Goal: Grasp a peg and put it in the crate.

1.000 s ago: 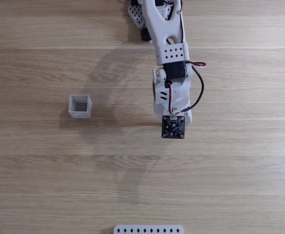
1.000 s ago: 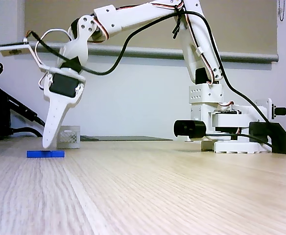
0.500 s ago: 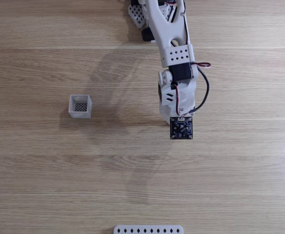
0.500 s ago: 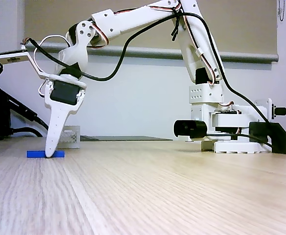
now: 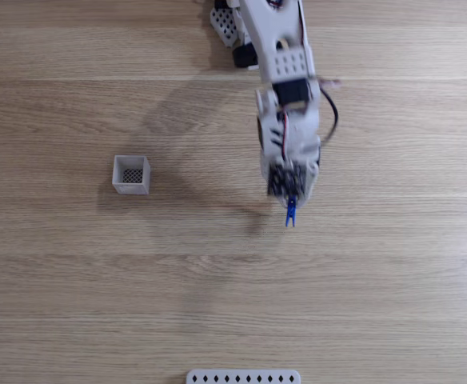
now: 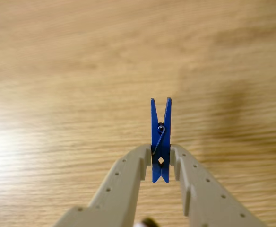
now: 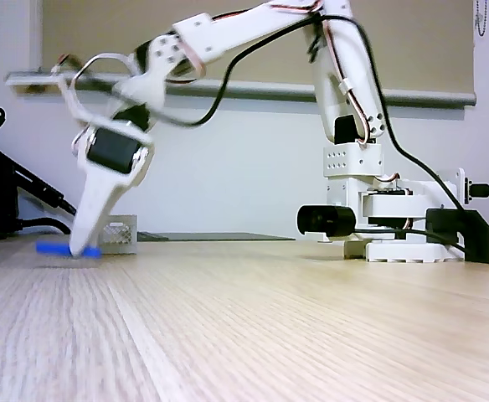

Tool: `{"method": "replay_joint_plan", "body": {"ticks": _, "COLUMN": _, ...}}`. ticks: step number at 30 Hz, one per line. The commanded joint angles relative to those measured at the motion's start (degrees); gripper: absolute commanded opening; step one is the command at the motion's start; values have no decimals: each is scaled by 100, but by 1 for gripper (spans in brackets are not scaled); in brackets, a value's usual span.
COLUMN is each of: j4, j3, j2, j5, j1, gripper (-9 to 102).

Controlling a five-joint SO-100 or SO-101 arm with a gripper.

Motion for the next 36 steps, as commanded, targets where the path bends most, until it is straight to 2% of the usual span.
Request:
{"method": "replay_joint_plan", "body": {"ticks": 1, "j4": -1441, "j3": 1503, "j2": 1916, "j5": 62, "j1": 510, "gripper": -1}}
{"method": "replay_joint_plan", "body": {"ticks": 9, "j4": -4535, "j3": 4307, "j2": 3551, "j5": -18, "j1": 2461, "gripper": -1}}
{"method": "replay_joint_plan", "body": {"ticks": 14, "j4": -6293, "j3": 4887, "j2": 3454, "j5": -18, "j1": 3832, "gripper": 0}}
{"method": "replay_joint_plan", "body": {"ticks": 18, "j4": -7251, "j3": 5106, "j2": 2936, "j5": -9, "j1": 4368, "gripper": 0}}
{"method": "replay_joint_plan", "body": {"ticks": 25, "j4": -8147, "j3": 4992, "j2": 1705, "j5": -9, "j1": 4474, "gripper": 0}}
{"method": "replay_joint_plan", "body": {"ticks": 36, "j4": -8191, "j3": 3876, "j2": 272, "j5": 9, "j1": 4474, "gripper": 0}}
